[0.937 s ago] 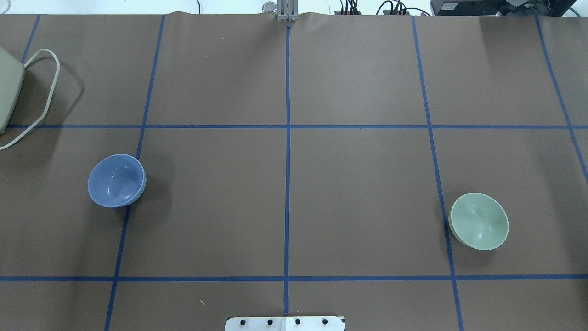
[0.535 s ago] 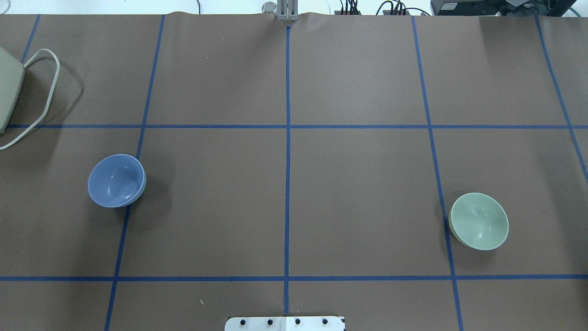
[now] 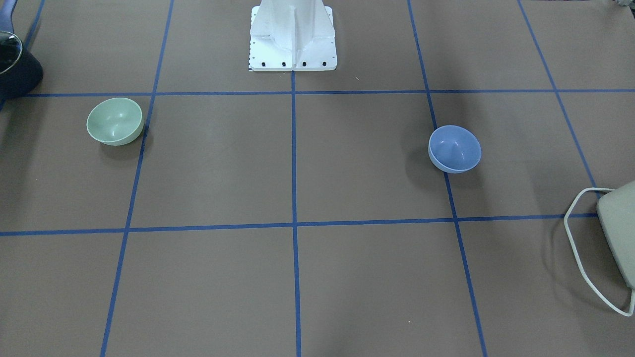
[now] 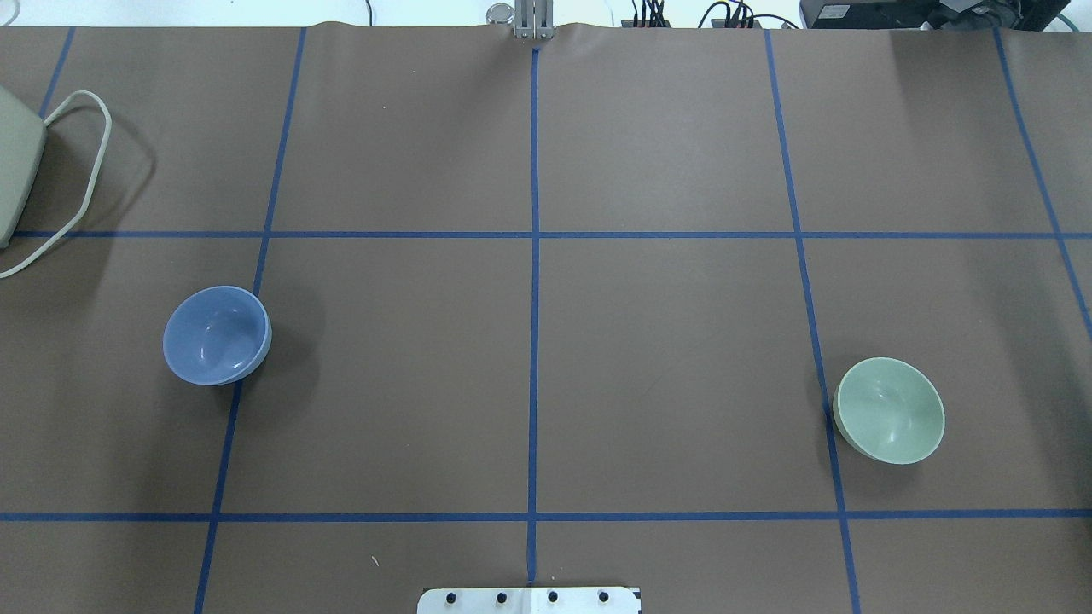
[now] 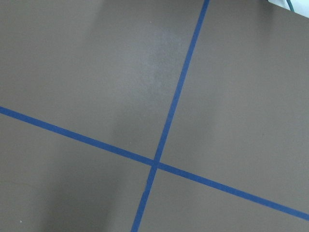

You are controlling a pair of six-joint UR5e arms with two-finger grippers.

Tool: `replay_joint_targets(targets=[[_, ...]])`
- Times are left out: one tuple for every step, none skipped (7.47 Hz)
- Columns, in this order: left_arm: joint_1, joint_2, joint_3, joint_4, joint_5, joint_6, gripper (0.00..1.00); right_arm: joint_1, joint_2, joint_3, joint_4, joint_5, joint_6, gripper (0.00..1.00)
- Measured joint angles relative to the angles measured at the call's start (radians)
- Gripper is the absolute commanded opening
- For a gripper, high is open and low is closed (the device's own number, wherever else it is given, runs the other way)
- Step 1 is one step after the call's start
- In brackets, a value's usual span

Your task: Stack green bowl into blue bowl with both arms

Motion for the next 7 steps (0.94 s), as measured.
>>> replay_joint_targets(targets=[[0.005, -0.004, 0.004, -0.04, -0.003, -0.003, 0.98, -0.013, 0.003, 0.003, 0.005, 0.001, 0.001, 1.0], [0.026, -0.007, 0.002, -0.081, -0.013, -0.038, 0.98, -0.028, 0.005, 0.01, 0.007, 0.005, 0.009, 1.0], [0.071, -0.012, -0.005, -0.11, -0.024, -0.124, 0.98, -0.047, 0.005, 0.017, 0.015, 0.016, 0.033, 1.0], [0.14, -0.017, -0.013, -0.135, -0.03, -0.26, 0.98, -0.07, 0.006, 0.021, 0.037, 0.029, 0.076, 1.0], [0.227, -0.02, -0.015, -0.154, -0.028, -0.405, 0.98, -0.093, 0.006, 0.023, 0.064, 0.035, 0.123, 1.0], [0.322, -0.022, -0.018, -0.163, -0.008, -0.524, 0.98, -0.111, 0.006, 0.023, 0.081, 0.037, 0.152, 1.0], [0.405, -0.024, -0.022, -0.167, 0.021, -0.613, 0.98, -0.119, 0.004, 0.023, 0.089, 0.037, 0.164, 1.0]])
